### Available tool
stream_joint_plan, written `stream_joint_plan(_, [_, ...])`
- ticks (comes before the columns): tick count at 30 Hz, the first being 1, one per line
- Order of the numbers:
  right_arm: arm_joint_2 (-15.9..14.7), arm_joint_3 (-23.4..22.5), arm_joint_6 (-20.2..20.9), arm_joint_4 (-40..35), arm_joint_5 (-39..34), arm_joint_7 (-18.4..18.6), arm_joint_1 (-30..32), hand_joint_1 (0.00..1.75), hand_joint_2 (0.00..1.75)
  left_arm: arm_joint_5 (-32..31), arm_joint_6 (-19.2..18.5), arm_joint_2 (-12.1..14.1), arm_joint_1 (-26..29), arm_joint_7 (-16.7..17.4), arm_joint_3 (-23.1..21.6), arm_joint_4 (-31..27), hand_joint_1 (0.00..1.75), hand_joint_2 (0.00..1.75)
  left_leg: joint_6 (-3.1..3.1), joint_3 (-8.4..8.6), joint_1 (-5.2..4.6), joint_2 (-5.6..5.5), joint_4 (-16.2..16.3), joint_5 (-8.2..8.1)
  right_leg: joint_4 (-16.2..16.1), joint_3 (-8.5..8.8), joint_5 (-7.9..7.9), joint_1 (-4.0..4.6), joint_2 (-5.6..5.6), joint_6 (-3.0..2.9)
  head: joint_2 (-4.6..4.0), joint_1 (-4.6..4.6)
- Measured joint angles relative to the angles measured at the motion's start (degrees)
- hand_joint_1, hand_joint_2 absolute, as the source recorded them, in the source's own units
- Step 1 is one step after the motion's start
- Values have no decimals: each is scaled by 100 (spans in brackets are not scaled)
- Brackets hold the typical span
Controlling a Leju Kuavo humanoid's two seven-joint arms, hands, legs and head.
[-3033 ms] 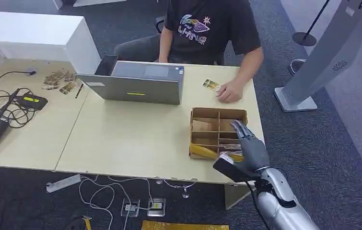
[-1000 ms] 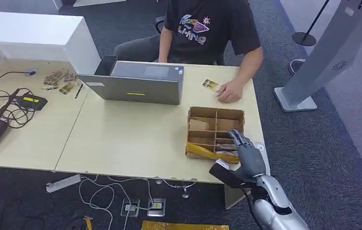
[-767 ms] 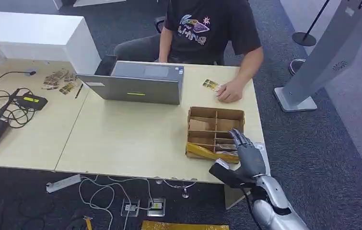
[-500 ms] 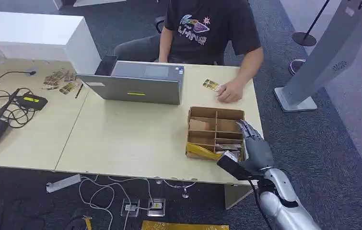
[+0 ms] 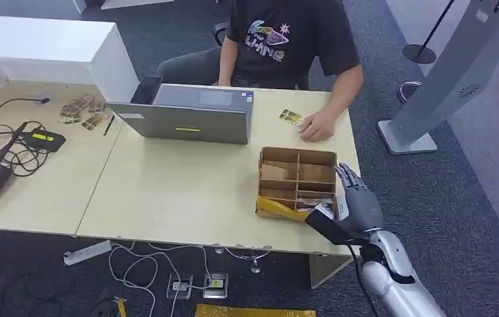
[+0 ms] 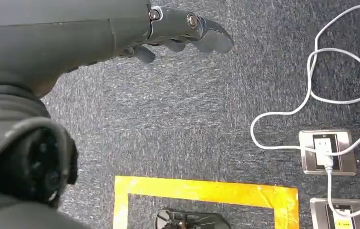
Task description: Pass the card to the sensor for recognition and then transmit it.
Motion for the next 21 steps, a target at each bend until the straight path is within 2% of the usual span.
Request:
stream_joint_plan(13, [7,28,269,20,53,18,-1,0,175,-19,-17,0,0,4,4,0,0,0,0,0,0,0,0,0,0,0,0,0,0,0,0,0])
stream_joint_plan(21, [28,101,295,20,53,-15,0,0,175,-48,-26,0,0,4,4,0,0,0,0,0,0,0,0,0,0,0,0,0,0,0,0,0])
